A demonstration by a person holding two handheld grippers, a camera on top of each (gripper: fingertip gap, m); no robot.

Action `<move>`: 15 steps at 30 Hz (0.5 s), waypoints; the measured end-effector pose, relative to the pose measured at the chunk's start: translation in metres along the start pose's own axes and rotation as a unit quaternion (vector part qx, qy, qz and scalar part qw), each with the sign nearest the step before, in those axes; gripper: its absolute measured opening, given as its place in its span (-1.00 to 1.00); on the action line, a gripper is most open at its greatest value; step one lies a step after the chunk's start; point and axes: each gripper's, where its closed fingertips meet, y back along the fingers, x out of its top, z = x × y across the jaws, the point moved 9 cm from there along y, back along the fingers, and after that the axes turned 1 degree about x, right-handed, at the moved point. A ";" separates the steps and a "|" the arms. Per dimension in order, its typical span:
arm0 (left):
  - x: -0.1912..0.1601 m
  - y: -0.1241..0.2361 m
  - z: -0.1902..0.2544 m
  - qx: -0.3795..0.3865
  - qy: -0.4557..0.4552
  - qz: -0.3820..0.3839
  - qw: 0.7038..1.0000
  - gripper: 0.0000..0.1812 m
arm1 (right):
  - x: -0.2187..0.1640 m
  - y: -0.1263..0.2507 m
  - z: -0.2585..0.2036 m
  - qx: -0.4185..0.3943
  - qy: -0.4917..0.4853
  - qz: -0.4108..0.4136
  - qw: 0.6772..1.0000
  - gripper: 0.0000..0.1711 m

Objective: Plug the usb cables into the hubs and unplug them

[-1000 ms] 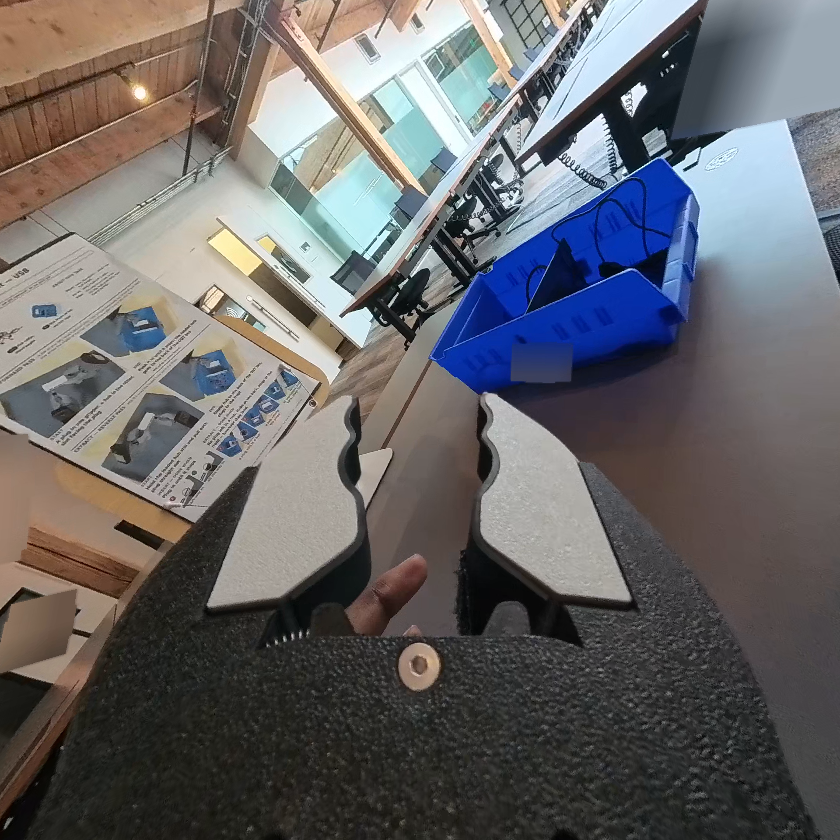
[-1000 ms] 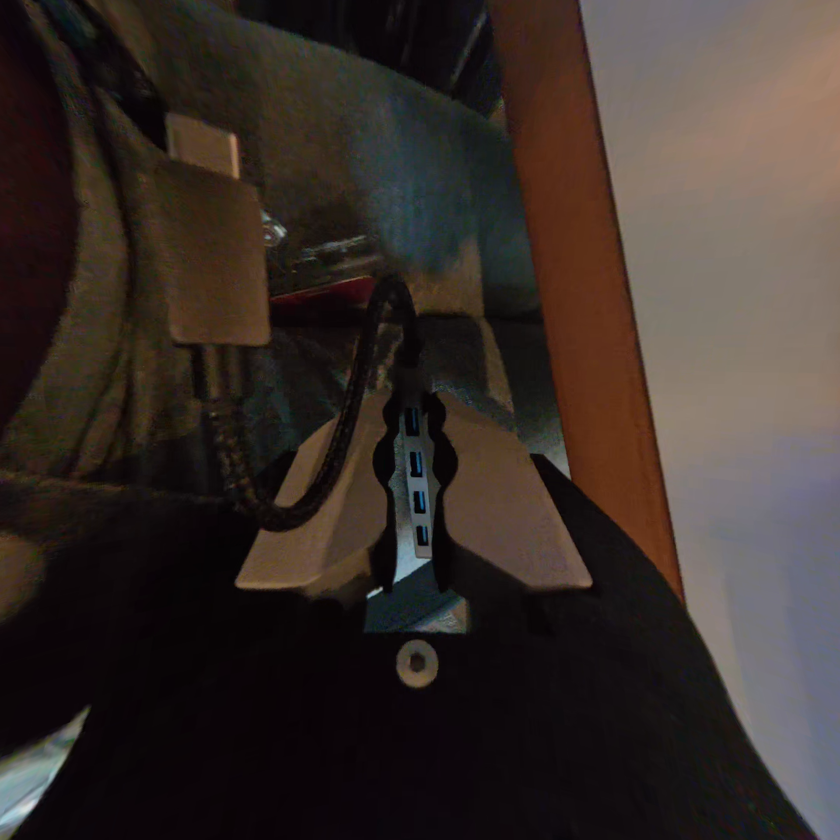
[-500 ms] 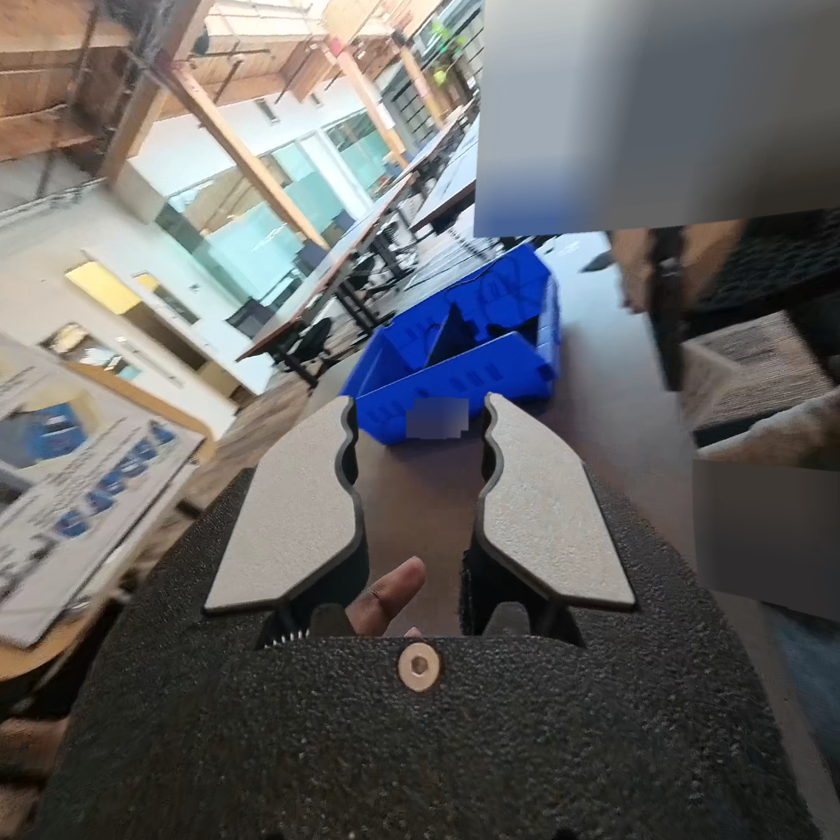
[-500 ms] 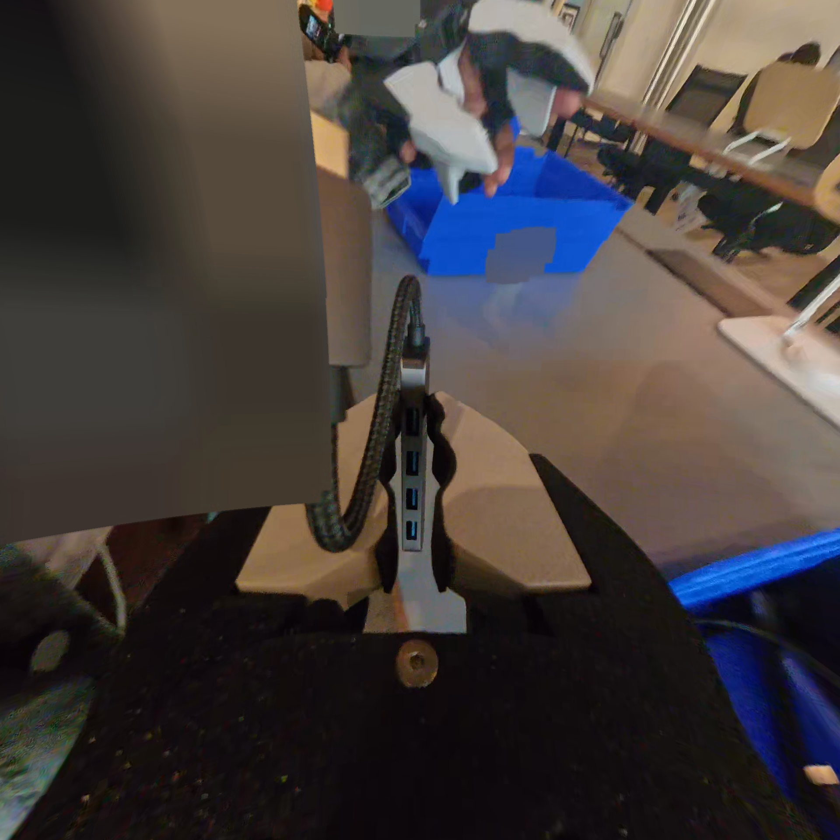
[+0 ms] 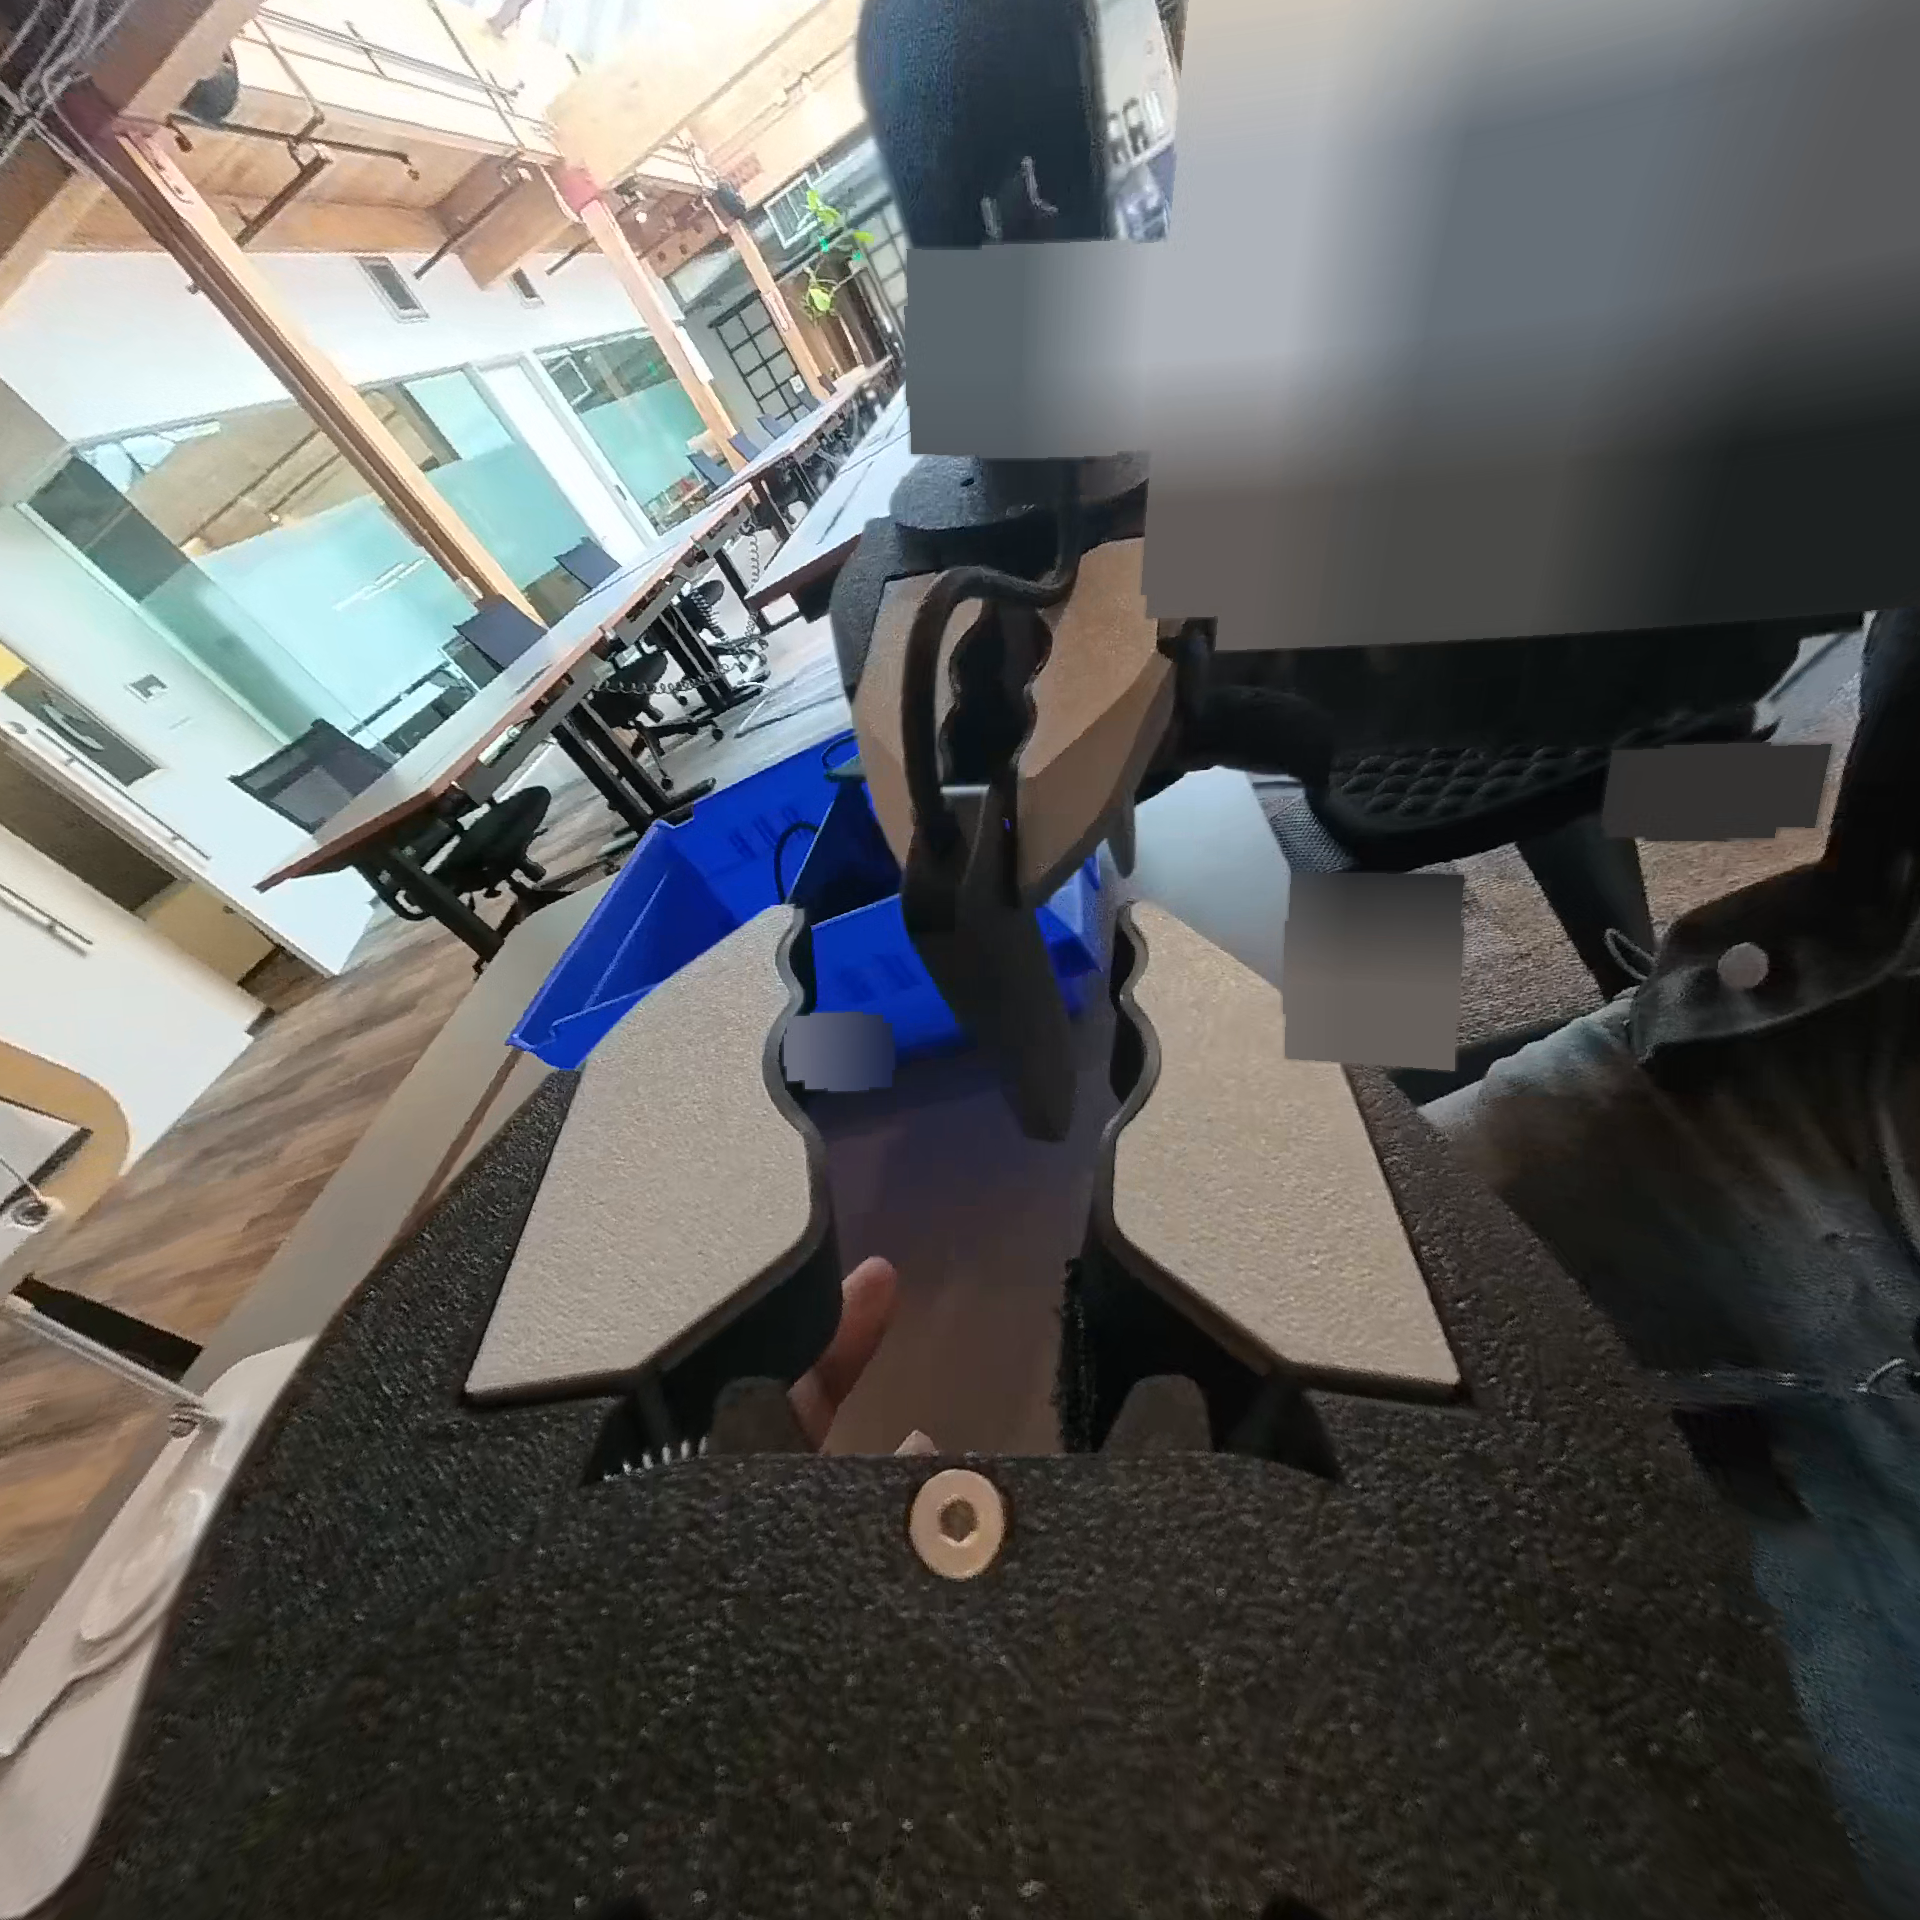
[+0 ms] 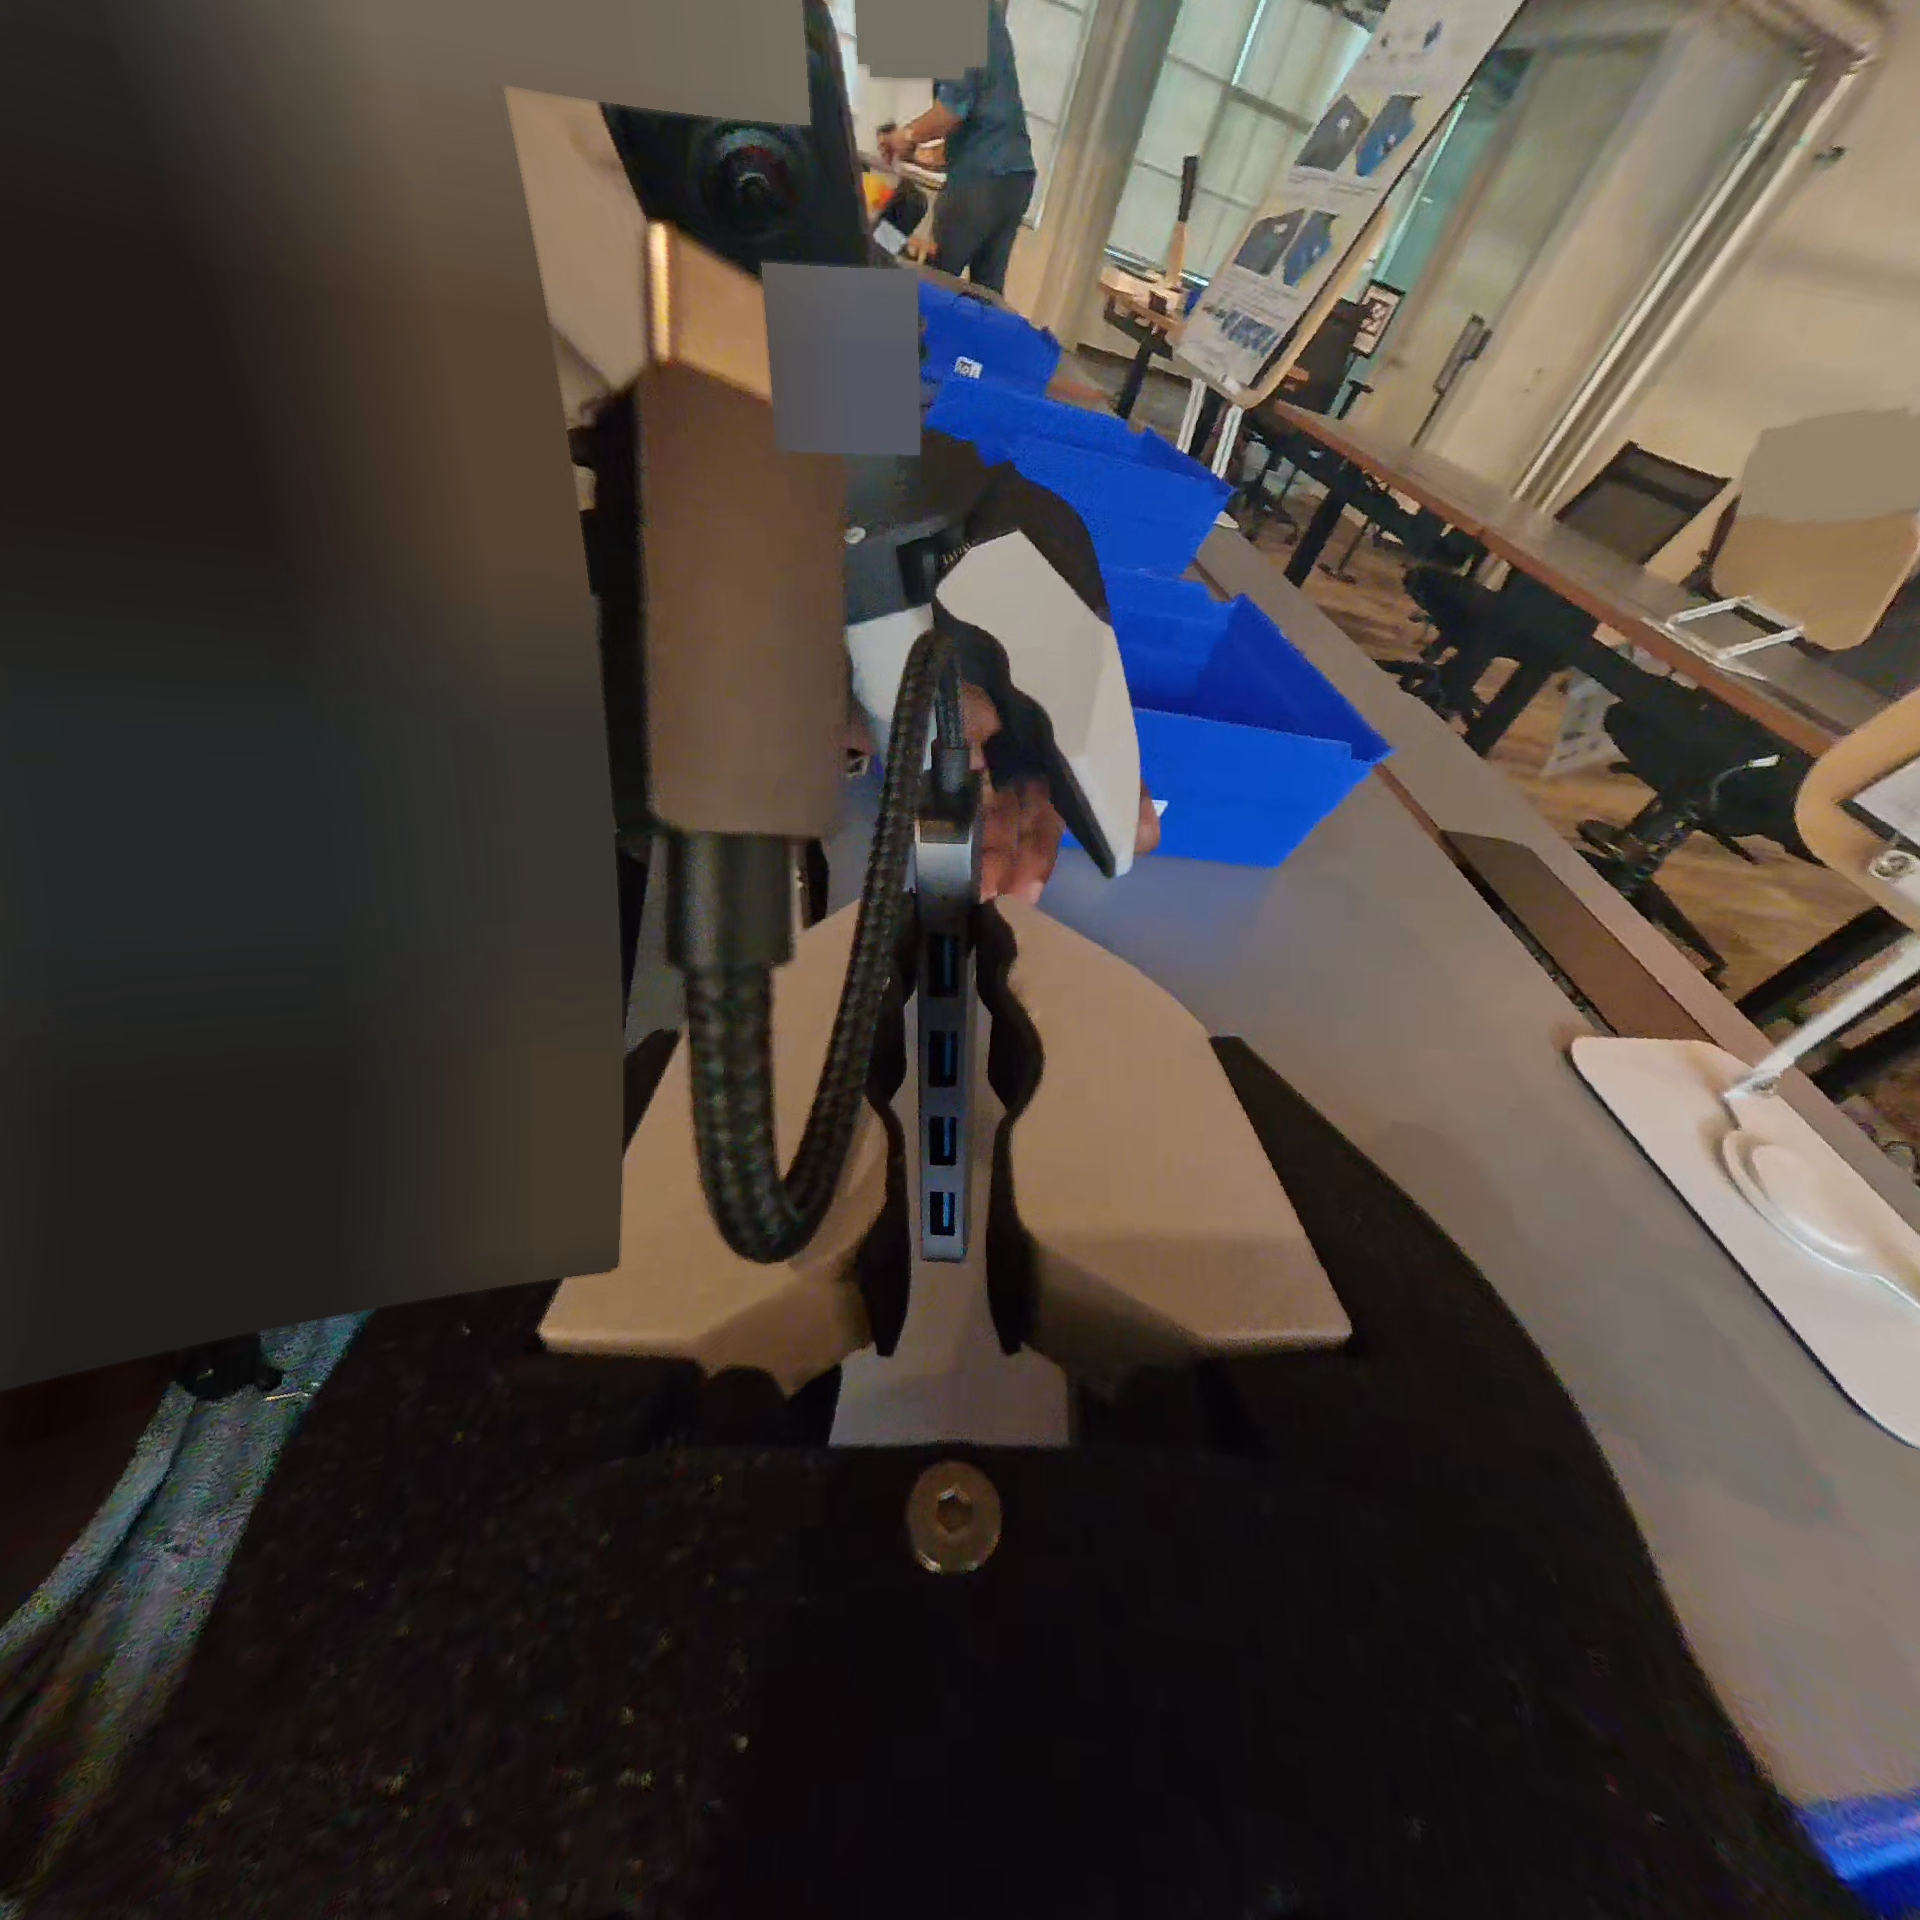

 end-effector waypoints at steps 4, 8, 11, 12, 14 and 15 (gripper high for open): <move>0.000 0.001 -0.001 0.005 -0.001 0.019 1.000 -0.55 | 0.001 -0.006 0.004 0.028 0.009 0.009 1.000 -0.88; 0.002 0.000 -0.003 0.000 0.021 0.020 1.000 -0.75 | 0.006 -0.001 0.009 0.033 0.019 0.017 0.999 -0.88; 0.006 0.003 -0.007 0.010 0.051 0.064 0.997 -0.87 | 0.013 0.003 0.012 0.027 0.013 0.059 0.998 -0.88; 0.007 0.004 -0.008 0.008 0.065 0.083 0.994 -0.87 | 0.016 0.004 0.012 0.027 0.015 0.068 0.997 -0.88; 0.008 0.004 -0.010 0.007 0.079 0.120 0.990 -0.87 | 0.022 0.005 0.012 0.019 0.021 0.074 0.997 -0.87; 0.008 0.004 -0.011 0.014 0.085 0.136 0.987 -0.87 | 0.025 0.006 0.014 0.008 0.025 0.073 0.997 -0.87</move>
